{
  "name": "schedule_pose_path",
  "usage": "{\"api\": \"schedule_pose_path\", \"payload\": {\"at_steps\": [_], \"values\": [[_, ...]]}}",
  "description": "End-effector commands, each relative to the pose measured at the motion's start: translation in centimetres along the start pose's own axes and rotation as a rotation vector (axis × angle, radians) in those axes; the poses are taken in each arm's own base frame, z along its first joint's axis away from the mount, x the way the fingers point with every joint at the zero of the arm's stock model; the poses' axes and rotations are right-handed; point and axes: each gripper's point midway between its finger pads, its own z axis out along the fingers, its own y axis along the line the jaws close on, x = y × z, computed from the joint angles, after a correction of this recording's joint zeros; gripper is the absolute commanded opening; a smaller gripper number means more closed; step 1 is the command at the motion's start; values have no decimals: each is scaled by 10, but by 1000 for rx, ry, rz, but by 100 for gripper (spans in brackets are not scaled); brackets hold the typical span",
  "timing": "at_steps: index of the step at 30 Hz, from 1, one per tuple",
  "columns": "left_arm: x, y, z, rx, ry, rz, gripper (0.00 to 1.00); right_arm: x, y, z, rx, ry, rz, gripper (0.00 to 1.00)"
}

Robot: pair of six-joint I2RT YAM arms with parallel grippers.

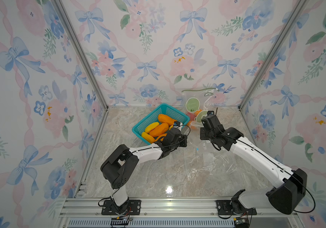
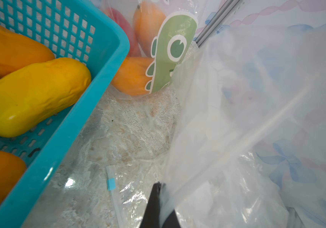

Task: Place the mango in a zip-top bag and seal the zipper
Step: Open the zipper food storage bag.

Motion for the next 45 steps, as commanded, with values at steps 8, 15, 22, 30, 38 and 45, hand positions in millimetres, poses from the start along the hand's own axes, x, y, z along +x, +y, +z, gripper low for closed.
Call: {"api": "schedule_pose_path", "payload": {"at_steps": [8,15,22,30,38,45], "values": [[-24,-19,-6,87,-13,-33,0,-21,1,-7,115,-7,-206,56],[-36,-24,-9,91,-41,-52,0,-19,44,2,22,8,-207,69],[-34,-21,-8,82,-38,-68,0,-3,68,13,-29,45,-207,75],[-40,-21,-15,86,-56,-81,0,26,61,54,97,91,-196,77],[-52,-13,-24,87,-78,-107,0,44,38,79,221,66,-181,65],[-59,12,-24,53,-81,-143,0,31,21,60,200,-14,-165,22]]}}
